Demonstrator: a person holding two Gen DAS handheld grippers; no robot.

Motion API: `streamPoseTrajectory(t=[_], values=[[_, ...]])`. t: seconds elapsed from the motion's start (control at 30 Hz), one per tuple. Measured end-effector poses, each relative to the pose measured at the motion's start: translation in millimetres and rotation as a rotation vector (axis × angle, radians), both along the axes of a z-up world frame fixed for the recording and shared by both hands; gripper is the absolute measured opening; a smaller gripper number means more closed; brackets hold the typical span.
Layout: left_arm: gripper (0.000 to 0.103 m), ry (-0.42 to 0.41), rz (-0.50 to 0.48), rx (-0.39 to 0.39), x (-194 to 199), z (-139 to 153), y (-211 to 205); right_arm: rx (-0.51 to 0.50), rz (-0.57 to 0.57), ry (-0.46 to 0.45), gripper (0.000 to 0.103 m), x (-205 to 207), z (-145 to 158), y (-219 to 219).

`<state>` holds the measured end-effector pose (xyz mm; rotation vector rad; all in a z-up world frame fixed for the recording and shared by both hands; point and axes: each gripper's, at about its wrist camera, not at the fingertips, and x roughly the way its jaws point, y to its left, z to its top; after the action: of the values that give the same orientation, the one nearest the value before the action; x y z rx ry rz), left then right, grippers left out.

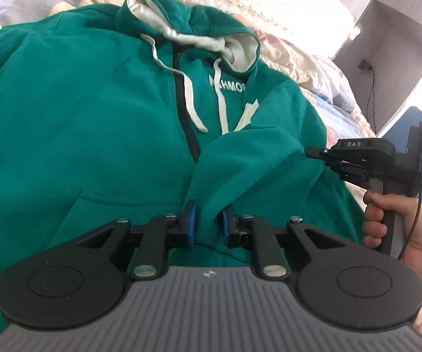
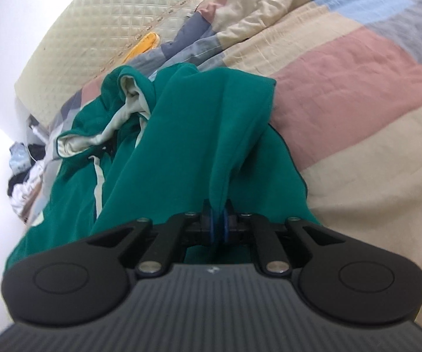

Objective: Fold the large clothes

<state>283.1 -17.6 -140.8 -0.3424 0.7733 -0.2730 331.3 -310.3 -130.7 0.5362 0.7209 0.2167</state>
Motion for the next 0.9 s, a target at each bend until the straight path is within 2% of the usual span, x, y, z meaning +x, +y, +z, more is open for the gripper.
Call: streamPoseTrajectory(t=[0.07,0.1,0.13,0.2,0.23,0.4,0.5,0.6,0.63,0.7,0.9], values=[[0.042,-0.010,0.011,0.009,-7.7,4.8,2.1,-0.019,0.002,-0.008,0.017,-7.3,7.6,2.3],[0.048,-0.016,0.019,0.010,-10.9,7.3,3.7,-0.027,0.002,-0.006,0.027,-12.5,11.5,3.2],[0.052,-0.024,0.026,0.001,-16.3,10.6,5.4,-0.032,0.004,-0.004,0.034,-17.6,15.7,4.4],[0.052,-0.042,0.027,-0.017,-26.5,18.4,8.4,-0.058,0.001,-0.004,0.060,-27.1,25.1,8.1],[0.053,-0.051,0.025,-0.015,-29.9,21.7,8.3,-0.077,-0.003,-0.007,0.063,-33.7,30.8,10.6],[0.053,-0.070,0.012,0.033,-40.7,28.1,2.0,-0.139,0.031,-0.087,0.064,-68.8,61.6,30.7],[0.053,-0.039,0.015,0.066,-39.0,19.0,-1.9,-0.176,0.057,-0.156,0.064,-87.6,74.7,46.7],[0.053,-0.006,0.024,0.105,-35.6,7.1,-3.6,-0.247,0.140,-0.196,0.060,-91.9,76.9,68.5],[0.053,0.001,0.026,0.118,-35.2,3.4,-3.7,-0.261,0.165,-0.192,0.055,-90.4,74.3,74.3],[0.054,0.008,0.023,0.126,-33.4,-3.8,-2.6,-0.267,0.207,-0.169,0.029,-84.6,65.6,83.2],[0.054,-0.014,0.050,0.102,-37.4,0.7,5.2,-0.277,0.320,-0.008,0.026,-70.7,21.8,107.1]])
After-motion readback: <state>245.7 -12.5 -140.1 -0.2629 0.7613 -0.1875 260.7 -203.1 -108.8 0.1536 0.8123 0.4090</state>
